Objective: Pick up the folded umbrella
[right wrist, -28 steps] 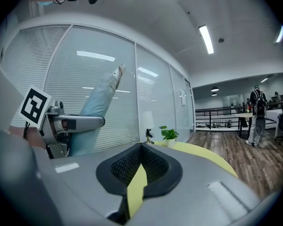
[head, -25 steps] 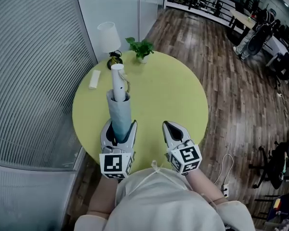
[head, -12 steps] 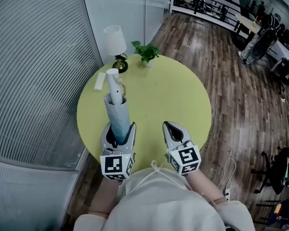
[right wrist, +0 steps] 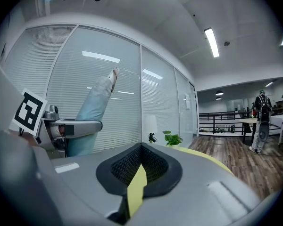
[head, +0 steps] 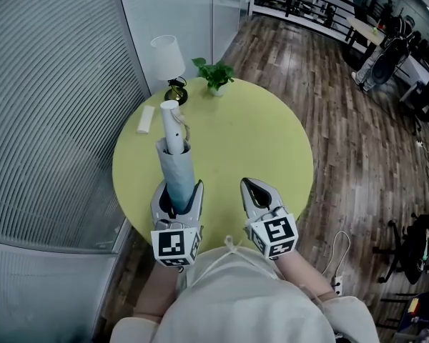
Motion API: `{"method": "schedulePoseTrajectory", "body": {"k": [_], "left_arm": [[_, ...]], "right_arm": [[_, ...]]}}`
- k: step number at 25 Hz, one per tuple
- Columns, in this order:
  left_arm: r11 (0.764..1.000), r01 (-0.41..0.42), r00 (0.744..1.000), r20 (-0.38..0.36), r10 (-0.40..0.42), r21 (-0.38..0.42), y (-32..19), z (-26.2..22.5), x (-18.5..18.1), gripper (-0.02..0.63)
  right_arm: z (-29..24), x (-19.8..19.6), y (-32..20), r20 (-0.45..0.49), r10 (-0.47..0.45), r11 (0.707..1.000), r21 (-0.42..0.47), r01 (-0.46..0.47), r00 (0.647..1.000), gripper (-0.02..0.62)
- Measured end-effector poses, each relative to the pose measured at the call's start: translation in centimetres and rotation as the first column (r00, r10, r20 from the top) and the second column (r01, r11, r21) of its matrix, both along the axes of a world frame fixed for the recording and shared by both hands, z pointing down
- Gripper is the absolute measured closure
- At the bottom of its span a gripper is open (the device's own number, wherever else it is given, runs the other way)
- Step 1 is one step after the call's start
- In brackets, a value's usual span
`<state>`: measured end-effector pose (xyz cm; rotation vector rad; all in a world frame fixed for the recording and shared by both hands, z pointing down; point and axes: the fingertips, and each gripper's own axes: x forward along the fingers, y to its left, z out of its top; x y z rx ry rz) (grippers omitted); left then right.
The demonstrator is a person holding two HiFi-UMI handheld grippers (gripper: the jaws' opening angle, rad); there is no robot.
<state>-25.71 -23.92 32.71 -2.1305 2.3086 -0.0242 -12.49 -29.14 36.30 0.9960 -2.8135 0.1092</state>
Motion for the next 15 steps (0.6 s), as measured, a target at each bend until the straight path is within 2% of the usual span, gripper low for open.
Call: {"method": "schedulePoseTrajectory", "body": {"k": [8,15], "left_arm": [[1.0,0.003,1.0,-0.008,-0.003,-0.001,-0.07,0.28,-0.06,0.324],[1.0,0.004,1.0,-0.028,-0.004,-0.017,0.21,0.86,-0.92,0.322]], "right_arm": [[-0.24,-0.07,0.02,0.009,0.001,1.0,0.011,-0.001,1.0,0.595],[-0.6,0.66,-0.12,0.056,0.07,0.998,-0.008,-0.07,0.996,0.595]]}}
